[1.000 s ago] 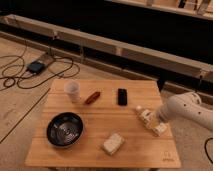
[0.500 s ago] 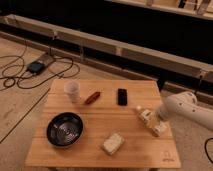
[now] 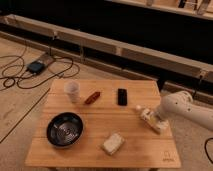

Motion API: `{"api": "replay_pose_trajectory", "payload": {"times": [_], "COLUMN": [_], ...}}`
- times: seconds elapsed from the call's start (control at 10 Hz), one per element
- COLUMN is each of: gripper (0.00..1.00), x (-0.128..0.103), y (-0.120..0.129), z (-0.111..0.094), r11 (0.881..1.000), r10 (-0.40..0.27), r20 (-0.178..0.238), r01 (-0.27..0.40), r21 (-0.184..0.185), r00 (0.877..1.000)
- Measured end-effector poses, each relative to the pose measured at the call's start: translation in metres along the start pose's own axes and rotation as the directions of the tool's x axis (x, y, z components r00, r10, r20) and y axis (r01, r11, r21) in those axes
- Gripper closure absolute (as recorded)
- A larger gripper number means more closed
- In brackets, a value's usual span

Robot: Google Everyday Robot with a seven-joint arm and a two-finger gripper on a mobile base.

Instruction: Place the bottle in the ceramic bowl

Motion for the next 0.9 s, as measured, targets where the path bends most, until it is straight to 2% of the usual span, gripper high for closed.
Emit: {"api": "replay_pose_trajectory", "payload": {"times": [0.2, 0.5, 0.6, 0.8, 0.9], "gripper": [0.98, 1.00, 1.00, 1.00, 1.00], "x": [-0.007, -0.038, -0.058, -0.094, -0.115], "y": [-0.001, 0.031, 0.056, 0.099, 0.123], "z": [-0.015, -0.045, -0.060, -0.082, -0.091], "r11": [1.000, 0.996, 0.988, 0.961, 0.936], "r10": [-0.013, -0.084, -0.136, -0.232, -0.287], "r20": [0.001, 0.042, 0.070, 0.118, 0.144], "r01": [0.013, 0.085, 0.141, 0.246, 0.309], "r21": [0.013, -0.030, -0.067, -0.128, -0.169], "r00": [1.000, 0.996, 0.988, 0.966, 0.947]}}
